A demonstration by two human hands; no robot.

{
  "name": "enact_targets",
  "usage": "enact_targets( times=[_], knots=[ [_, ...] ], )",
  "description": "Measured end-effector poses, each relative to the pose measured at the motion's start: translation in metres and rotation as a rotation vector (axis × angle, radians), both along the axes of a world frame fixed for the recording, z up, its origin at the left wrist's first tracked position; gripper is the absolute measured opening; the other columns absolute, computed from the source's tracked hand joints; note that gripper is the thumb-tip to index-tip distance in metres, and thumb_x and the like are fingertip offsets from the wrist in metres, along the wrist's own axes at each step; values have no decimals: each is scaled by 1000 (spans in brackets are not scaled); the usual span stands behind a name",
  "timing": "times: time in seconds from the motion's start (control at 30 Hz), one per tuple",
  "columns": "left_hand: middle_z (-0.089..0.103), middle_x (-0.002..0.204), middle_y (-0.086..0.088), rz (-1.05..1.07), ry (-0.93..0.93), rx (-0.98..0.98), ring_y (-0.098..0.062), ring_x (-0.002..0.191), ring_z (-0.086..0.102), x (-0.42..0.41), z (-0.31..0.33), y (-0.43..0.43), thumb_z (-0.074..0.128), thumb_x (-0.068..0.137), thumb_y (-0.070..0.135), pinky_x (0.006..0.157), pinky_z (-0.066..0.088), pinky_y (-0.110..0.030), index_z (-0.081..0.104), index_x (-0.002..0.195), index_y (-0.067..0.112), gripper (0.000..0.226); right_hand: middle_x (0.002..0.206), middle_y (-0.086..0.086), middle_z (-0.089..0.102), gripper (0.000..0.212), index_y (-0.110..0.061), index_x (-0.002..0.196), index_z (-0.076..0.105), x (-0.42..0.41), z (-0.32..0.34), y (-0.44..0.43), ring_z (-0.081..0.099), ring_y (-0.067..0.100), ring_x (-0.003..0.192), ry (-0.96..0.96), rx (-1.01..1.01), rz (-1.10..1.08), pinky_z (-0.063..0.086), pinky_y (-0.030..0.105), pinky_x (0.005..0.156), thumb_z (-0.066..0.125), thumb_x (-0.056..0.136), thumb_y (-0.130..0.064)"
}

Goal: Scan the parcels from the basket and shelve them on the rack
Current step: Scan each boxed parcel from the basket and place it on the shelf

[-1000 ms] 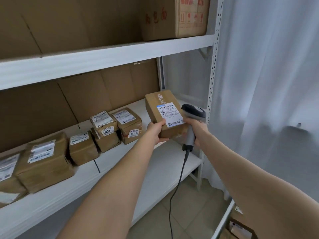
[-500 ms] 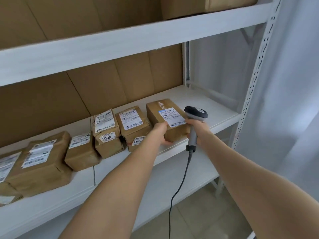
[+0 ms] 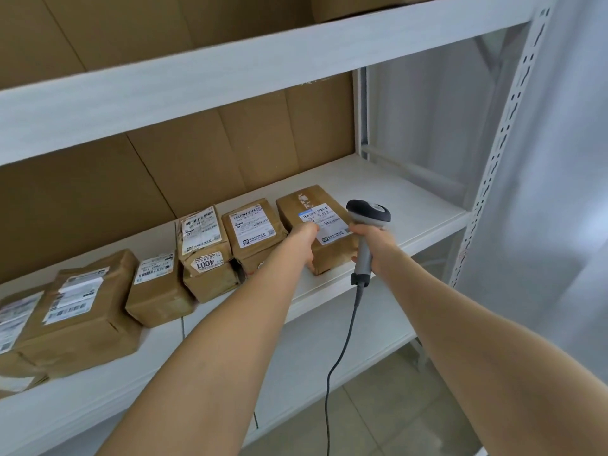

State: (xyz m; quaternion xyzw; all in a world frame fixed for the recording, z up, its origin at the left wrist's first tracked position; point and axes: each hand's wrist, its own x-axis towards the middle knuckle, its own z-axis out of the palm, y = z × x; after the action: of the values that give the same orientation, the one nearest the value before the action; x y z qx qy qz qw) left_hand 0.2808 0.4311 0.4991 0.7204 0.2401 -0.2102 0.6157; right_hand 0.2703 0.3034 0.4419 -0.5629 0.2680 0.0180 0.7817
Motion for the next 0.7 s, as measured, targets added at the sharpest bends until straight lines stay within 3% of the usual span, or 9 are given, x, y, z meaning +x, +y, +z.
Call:
enact_targets(
  times=[0.07,0.17,0.23,0.27,0.33,0.57,0.7],
  knots=[
    [45,140,-14,-15,-90,66,-29,120,45,1,2,-1,48,98,18,103,38,-41,42,137,10,40,91,10,52,37,-10,112,47,-5,1,0,54,27,86,-4,9,-27,52,42,74,72,85,-16],
    [59,115,-10,-41,-340,247,-20,90,53,7,8,-1,49,94,11,73,44,-28,52,119,6,26,93,10,55,28,-12,103,53,-19,8,-3,56,27,88,-22,33,-69,53,41,74,73,84,-16],
    [59,120,-10,-92,-478,355,-23,102,57,10,14,-1,47,93,13,82,49,-32,47,132,4,39,95,10,58,22,-14,99,56,-31,13,-8,60,27,91,-59,60,-101,55,40,75,72,84,-15],
    [54,131,-10,-140,-524,413,-26,114,55,9,17,-2,47,94,14,92,47,-34,42,139,7,46,95,9,61,22,-13,102,58,-39,15,-11,63,26,89,-82,75,-115,56,39,75,72,85,-15],
    [46,141,-10,-239,-574,480,-27,124,48,3,20,-7,47,95,14,96,42,-32,38,143,10,49,88,8,68,20,-11,104,62,-57,19,-16,66,22,77,-119,104,-141,55,34,70,70,86,-14],
    [51,133,-14,-574,-594,652,-31,121,49,-43,5,-38,54,91,15,95,42,-32,48,132,8,42,75,14,65,11,-7,91,59,-141,18,-35,58,21,59,-166,174,-318,50,32,60,69,87,-10],
    [49,136,-15,-728,-631,650,-33,121,49,-79,-10,-68,55,90,16,95,42,-33,46,134,8,46,78,15,62,17,-3,101,58,-198,6,-43,56,21,58,-143,199,-455,48,33,59,67,89,-10]
  ],
)
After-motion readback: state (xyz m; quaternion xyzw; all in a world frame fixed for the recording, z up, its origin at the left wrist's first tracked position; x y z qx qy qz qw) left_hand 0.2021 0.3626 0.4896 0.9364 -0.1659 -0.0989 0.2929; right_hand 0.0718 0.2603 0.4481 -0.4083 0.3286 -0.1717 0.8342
